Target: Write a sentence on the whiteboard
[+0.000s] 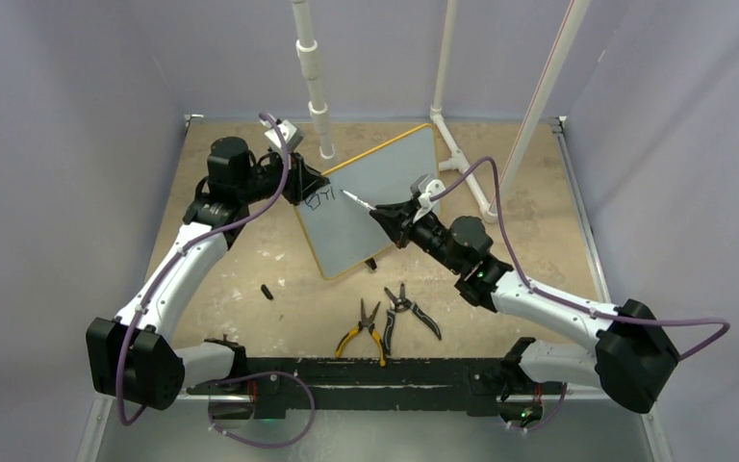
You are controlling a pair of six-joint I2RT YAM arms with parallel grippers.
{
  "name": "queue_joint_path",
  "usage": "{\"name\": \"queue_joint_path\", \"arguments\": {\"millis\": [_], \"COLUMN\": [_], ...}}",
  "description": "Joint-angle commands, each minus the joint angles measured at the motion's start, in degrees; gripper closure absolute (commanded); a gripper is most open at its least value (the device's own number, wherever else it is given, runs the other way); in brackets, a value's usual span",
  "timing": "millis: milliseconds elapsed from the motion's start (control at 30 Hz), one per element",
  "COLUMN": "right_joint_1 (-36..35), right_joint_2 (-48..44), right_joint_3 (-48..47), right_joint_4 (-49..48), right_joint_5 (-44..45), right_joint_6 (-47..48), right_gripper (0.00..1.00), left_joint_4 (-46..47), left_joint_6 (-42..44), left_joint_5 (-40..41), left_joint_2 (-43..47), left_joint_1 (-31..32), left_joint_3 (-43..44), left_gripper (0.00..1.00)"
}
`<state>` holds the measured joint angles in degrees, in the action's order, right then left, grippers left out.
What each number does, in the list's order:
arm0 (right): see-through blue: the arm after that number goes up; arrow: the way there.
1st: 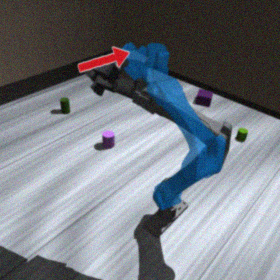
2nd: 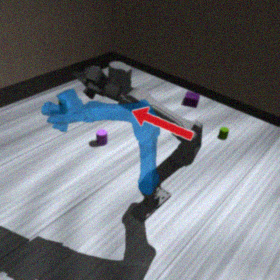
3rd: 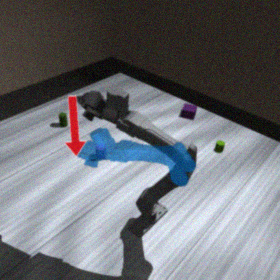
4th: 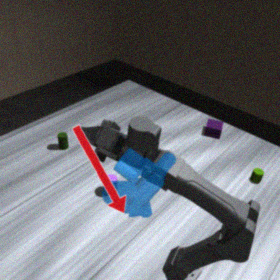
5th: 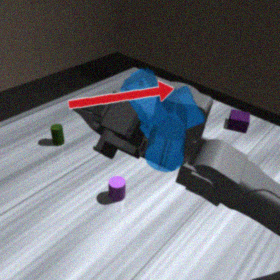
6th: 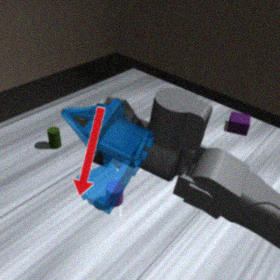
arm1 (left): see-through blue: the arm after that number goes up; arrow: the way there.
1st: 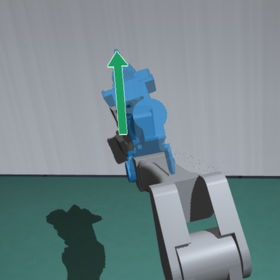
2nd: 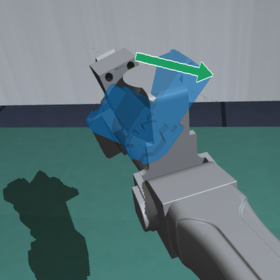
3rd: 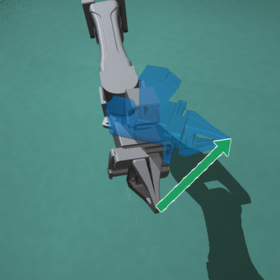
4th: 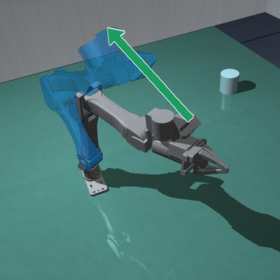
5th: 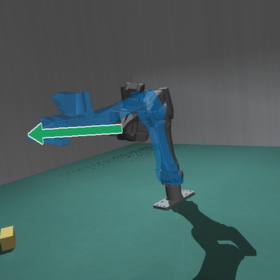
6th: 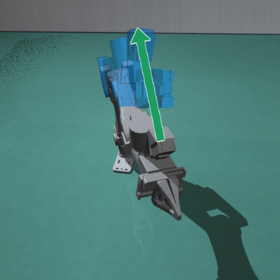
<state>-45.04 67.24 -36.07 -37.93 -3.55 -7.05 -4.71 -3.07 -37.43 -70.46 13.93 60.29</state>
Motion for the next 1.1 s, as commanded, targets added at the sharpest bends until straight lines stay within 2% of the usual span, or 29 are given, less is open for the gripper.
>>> {"name": "queue_joint_path", "arguments": {"millis": [0,267,1067], "right_joint_1": [0.3,0.6,0.6], "right_joint_2": [0.7,2.3,1.1], "right_joint_3": [-3.1,-3.9,-1.3], "right_joint_4": [-3.7,-4.6,-0.1], "right_joint_5": [1.4,1.7,-0.1], "right_joint_6": [-0.1,-0.1,0.3], "right_gripper": [1.0,1.0,1.0], "left_joint_4": [3.4,3.5,3.8], "left_joint_6": [0.1,0.6,0.9], "left_joint_5": [-0.8,-0.8,-0.1], "left_joint_2": [0.0,0.4,0.8], "left_joint_1": [0.1,0.1,0.1], "left_joint_3": [1.0,0.5,0.0], "left_gripper": [0.86,1.0,1.0]}}
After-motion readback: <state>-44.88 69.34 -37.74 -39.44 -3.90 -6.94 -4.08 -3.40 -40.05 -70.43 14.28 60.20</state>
